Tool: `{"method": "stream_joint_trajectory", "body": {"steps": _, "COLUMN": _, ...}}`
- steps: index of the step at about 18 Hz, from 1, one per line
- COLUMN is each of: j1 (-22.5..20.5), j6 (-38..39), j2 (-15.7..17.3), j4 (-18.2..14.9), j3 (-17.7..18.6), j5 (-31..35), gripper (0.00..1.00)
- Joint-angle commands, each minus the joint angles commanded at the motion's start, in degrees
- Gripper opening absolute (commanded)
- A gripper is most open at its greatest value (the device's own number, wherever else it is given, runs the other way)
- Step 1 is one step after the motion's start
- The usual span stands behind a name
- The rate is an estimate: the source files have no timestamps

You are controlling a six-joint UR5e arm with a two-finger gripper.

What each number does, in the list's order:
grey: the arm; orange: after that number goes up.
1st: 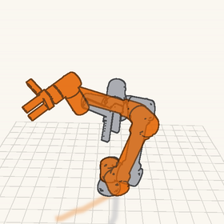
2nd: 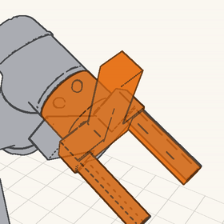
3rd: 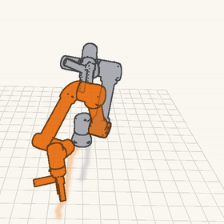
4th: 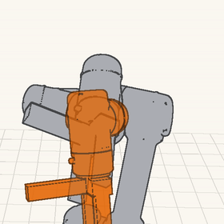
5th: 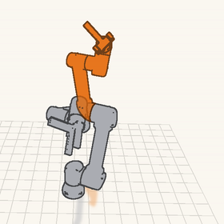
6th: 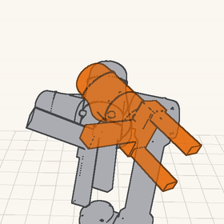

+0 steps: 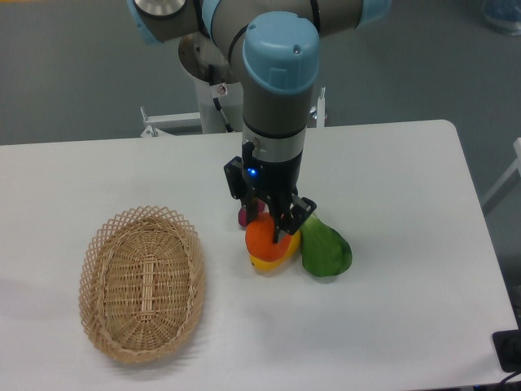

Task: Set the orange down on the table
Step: 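Close the gripper around the orange beside the green pear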

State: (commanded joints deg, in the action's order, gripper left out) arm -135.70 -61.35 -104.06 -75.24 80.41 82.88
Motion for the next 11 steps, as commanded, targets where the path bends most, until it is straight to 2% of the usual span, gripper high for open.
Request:
{"method": "stream_joint_trajectory", "body": {"steps": 1, "j1": 0.0, "j6": -0.2, "j2": 0.0, "j4": 0.2, "j3": 0.8, "j5": -0.2, "gripper": 0.37}}
{"method": "stream_joint_trajectory", "body": {"steps": 7, "j1": 0.0, "j6": 0.4, "j2": -0.1, "j4": 0.2, "j3": 0.0, "j5": -0.3, "gripper": 0.37}}
{"method": "stream_joint_trajectory", "body": {"steps": 11, "j1": 0.7, "j6": 6.6, "j2": -1.7, "j4": 0.8, "j3": 0.4, "j5": -0.1, "gripper": 0.37}}
